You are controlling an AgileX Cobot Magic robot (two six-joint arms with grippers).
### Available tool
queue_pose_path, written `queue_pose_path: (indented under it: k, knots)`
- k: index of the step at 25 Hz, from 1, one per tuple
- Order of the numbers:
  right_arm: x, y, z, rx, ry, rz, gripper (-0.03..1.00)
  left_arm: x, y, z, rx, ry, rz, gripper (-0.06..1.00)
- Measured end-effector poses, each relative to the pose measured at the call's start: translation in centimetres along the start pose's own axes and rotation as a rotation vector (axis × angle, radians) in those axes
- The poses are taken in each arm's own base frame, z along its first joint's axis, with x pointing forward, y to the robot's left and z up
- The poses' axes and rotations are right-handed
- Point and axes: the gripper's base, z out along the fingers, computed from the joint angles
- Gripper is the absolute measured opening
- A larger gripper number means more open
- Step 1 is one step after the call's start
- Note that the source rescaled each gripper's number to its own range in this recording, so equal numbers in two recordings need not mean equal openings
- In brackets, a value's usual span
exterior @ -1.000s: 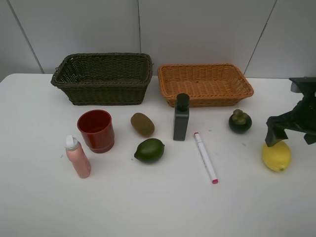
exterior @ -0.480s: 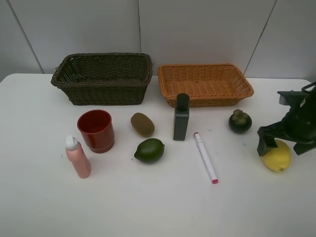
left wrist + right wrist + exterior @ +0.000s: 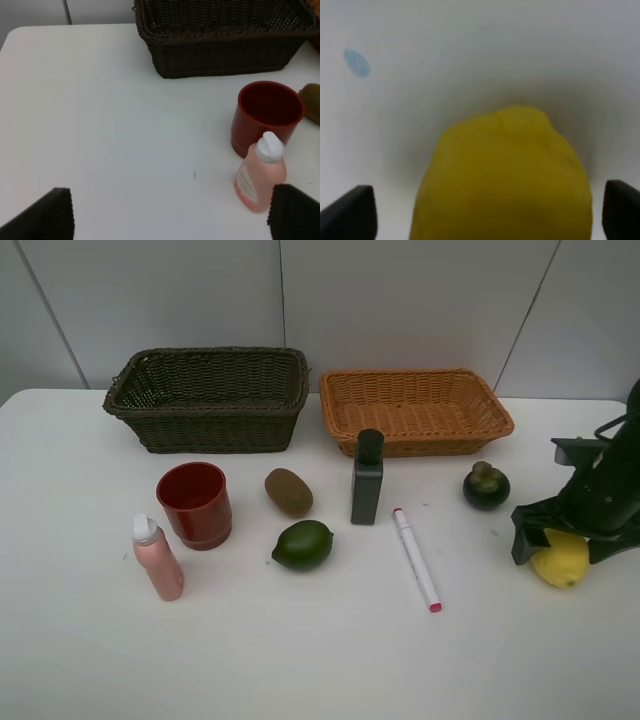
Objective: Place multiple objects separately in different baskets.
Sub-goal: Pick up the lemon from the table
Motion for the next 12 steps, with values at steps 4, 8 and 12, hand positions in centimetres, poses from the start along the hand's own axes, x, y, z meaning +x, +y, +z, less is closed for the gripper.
queue_pose_path:
  k: [4, 8, 12]
  knots:
    - [-0.01, 0.0, 0.05, 0.0, 0.001, 0.0, 0.98, 0.0, 0.0, 0.0, 0.0, 0.0, 0.0, 1.0]
    - [-0.01, 0.0, 0.05, 0.0, 0.001, 0.0, 0.87, 0.0, 0.0, 0.0, 0.0, 0.0, 0.0, 1.0]
    - [-0.02, 0.01, 0.05, -0.001, 0.0, 0.001, 0.58, 0.0, 0.0, 0.0, 0.0, 0.0, 0.0, 1.0]
